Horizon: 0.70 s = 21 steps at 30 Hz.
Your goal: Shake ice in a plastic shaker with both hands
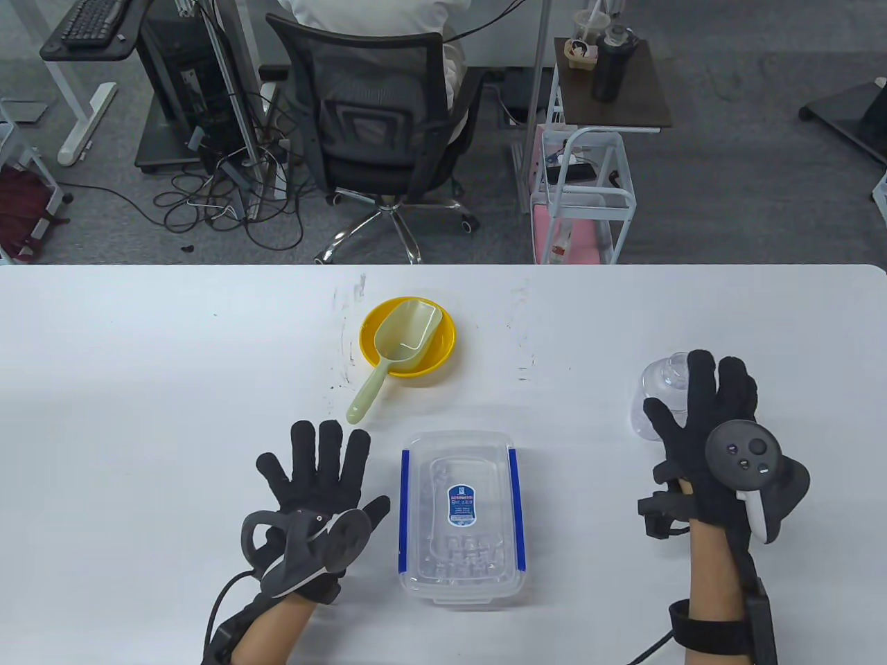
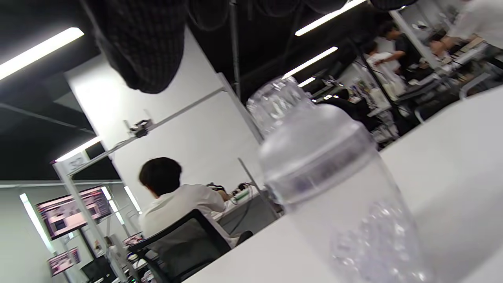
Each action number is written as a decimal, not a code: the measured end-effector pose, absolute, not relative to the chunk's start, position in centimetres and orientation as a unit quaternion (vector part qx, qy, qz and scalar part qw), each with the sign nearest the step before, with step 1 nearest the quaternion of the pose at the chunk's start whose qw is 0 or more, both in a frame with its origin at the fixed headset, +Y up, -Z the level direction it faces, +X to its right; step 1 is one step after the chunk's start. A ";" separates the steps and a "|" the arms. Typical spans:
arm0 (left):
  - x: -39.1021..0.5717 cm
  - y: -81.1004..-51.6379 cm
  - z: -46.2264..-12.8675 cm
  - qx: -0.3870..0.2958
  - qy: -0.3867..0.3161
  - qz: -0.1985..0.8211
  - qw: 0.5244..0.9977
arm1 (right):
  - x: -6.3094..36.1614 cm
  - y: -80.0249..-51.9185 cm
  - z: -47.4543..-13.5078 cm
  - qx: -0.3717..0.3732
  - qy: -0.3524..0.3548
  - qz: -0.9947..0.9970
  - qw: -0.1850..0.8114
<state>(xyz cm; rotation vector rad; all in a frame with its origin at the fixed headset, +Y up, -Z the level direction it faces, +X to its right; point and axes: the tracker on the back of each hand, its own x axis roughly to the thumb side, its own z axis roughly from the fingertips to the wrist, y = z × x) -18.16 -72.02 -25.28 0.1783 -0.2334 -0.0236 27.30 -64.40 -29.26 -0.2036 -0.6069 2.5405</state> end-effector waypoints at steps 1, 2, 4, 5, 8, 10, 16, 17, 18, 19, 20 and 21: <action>-18.3 -72.0 -25.3 0.089 -0.116 -0.006 0.989 | 26.6 -64.0 -28.6 -0.057 -0.234 0.941 0.238; -18.4 -72.0 -25.3 0.088 -0.115 -0.002 0.989 | 25.9 -63.7 -28.0 -0.039 -0.246 0.944 0.216; -18.6 -72.0 -25.3 0.088 -0.113 0.004 0.990 | 24.6 -63.3 -26.8 -0.007 -0.267 0.948 0.171; -18.6 -72.0 -25.2 0.089 -0.113 0.004 0.990 | 23.7 -63.2 -26.0 0.011 -0.279 0.949 0.147; -18.4 -71.9 -25.1 0.093 -0.118 0.005 0.989 | 22.2 -63.4 -24.5 0.041 -0.304 0.946 0.106; -18.3 -71.9 -25.0 0.094 -0.122 0.006 0.988 | 21.6 -64.0 -24.0 0.054 -0.310 0.945 0.094; -18.0 -72.0 -24.9 0.091 -0.128 0.008 0.988 | 20.2 -67.5 -24.7 0.073 -0.256 0.961 0.075; -18.0 -72.0 -25.0 0.090 -0.127 0.010 0.988 | 20.0 -68.3 -25.0 0.074 -0.239 0.966 0.068; -18.0 -72.0 -25.0 0.090 -0.127 0.010 0.988 | 19.9 -68.8 -25.1 0.075 -0.226 0.969 0.062; -17.9 -72.0 -25.0 0.089 -0.127 0.010 0.988 | 19.7 -69.6 -25.2 0.078 -0.208 0.973 0.054; -17.9 -72.0 -25.0 0.088 -0.127 0.010 0.988 | 19.6 -69.9 -25.2 0.079 -0.199 0.975 0.049; -17.9 -72.0 -25.0 0.088 -0.127 0.009 0.988 | 19.6 -70.5 -25.3 0.079 -0.187 0.978 0.041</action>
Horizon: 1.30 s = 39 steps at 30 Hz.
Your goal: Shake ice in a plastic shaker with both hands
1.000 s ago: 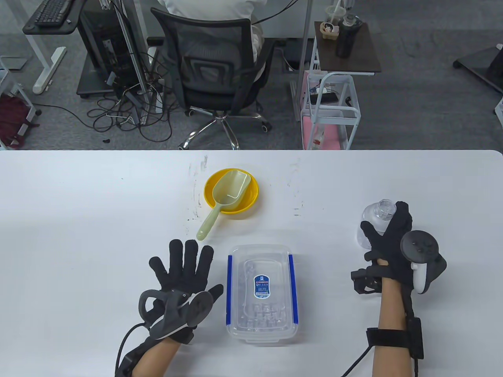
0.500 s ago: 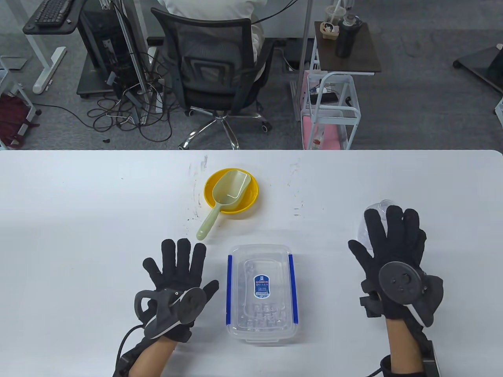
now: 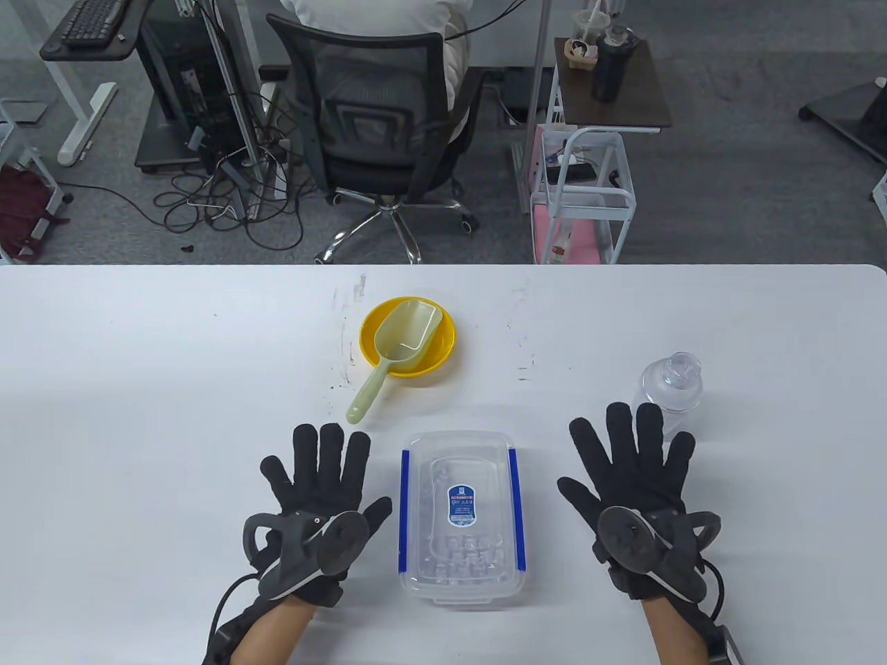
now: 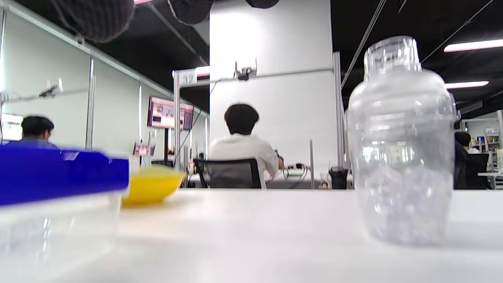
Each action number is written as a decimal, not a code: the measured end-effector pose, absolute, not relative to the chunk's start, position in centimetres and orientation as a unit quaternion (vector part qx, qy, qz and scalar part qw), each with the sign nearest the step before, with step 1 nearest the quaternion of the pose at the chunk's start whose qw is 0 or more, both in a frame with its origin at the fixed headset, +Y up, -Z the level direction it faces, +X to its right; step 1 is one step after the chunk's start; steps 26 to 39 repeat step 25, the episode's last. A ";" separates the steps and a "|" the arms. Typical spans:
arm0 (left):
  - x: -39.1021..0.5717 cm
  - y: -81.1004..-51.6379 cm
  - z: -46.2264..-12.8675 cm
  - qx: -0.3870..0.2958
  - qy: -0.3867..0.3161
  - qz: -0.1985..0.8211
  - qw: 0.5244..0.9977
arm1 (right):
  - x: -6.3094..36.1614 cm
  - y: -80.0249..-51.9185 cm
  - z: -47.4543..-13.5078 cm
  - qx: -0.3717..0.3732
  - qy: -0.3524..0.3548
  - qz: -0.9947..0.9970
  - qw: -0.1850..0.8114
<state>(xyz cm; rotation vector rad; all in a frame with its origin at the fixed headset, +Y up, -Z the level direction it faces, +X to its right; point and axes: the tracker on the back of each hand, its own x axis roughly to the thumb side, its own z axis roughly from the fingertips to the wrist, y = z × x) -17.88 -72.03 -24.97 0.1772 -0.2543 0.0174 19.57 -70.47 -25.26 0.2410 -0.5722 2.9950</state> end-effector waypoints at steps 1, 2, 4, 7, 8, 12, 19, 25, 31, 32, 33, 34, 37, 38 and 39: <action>-17.9 -72.0 -25.0 0.088 -0.127 0.008 0.988 | 19.6 -70.7 -25.3 0.079 -0.181 0.980 0.039; -17.8 -72.0 -25.0 0.087 -0.127 0.008 0.988 | 19.6 -71.1 -25.3 0.076 -0.171 0.982 0.037; -17.9 -72.2 -25.1 0.083 -0.127 0.006 0.988 | 19.9 -71.5 -25.4 0.067 -0.151 0.985 0.044; -18.0 -72.5 -25.3 0.071 -0.121 0.003 0.990 | 20.3 -72.0 -25.4 0.053 -0.122 0.989 0.072; -18.1 -72.7 -25.4 0.067 -0.119 0.005 0.991 | 20.5 -72.2 -25.5 0.049 -0.112 0.989 0.081; -18.3 -72.9 -25.8 0.060 -0.113 0.008 0.992 | 20.9 -72.9 -25.9 0.032 -0.079 0.992 0.090; -18.4 -73.0 -26.0 0.055 -0.111 0.014 0.992 | 21.2 -73.1 -26.0 0.025 -0.071 0.992 0.097; -18.4 -73.0 -26.1 0.051 -0.111 0.017 0.992 | 21.3 -73.0 -26.0 0.023 -0.071 0.992 0.098; -18.4 -73.0 -26.1 0.051 -0.111 0.017 0.992 | 21.3 -73.0 -26.0 0.023 -0.071 0.992 0.098; -18.4 -73.0 -26.1 0.051 -0.111 0.017 0.992 | 21.3 -73.0 -26.0 0.023 -0.071 0.992 0.098; -18.4 -73.0 -26.1 0.051 -0.111 0.017 0.992 | 21.3 -73.0 -26.0 0.023 -0.071 0.992 0.098; -18.4 -73.0 -26.1 0.051 -0.111 0.017 0.992 | 21.3 -73.0 -26.0 0.023 -0.071 0.992 0.098; -18.4 -73.0 -26.1 0.051 -0.111 0.017 0.992 | 21.3 -73.0 -26.0 0.023 -0.071 0.992 0.098; -18.4 -73.0 -26.1 0.051 -0.111 0.017 0.992 | 21.3 -73.0 -26.0 0.023 -0.071 0.992 0.098; -18.4 -73.0 -26.1 0.051 -0.111 0.017 0.992 | 21.3 -73.0 -26.0 0.023 -0.071 0.992 0.098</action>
